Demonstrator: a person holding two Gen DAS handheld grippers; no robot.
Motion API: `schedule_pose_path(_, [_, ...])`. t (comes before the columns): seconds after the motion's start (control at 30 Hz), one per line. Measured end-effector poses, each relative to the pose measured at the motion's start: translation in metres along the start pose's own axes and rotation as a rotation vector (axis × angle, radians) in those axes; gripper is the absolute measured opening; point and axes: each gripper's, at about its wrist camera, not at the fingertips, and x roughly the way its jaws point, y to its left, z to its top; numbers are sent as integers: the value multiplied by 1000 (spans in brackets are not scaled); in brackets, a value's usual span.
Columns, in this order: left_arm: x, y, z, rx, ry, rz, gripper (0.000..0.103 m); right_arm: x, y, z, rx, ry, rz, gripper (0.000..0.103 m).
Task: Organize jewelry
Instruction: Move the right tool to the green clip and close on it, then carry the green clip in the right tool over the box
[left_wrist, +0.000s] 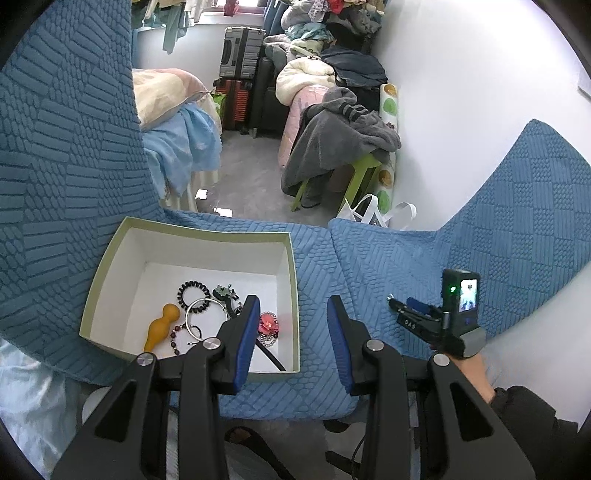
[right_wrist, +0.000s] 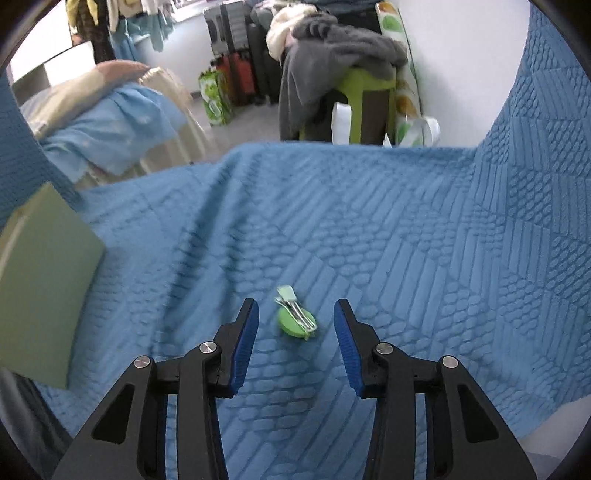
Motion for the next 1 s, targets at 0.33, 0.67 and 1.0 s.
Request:
schedule_pose_path(0.33, [-8, 4, -3, -8, -6, 4, 38, 8, -2, -6, 3, 28, -6, 22])
schedule_pose_path(0.67, [-14, 14, -2, -10, -12, 9, 38, -33, 18, 12, 4, -50, -38, 21])
schedule_pose_path(1.0, [-29, 24, 5, 9, -39, 12, 38, -111, 67, 61, 31, -202, -48, 21])
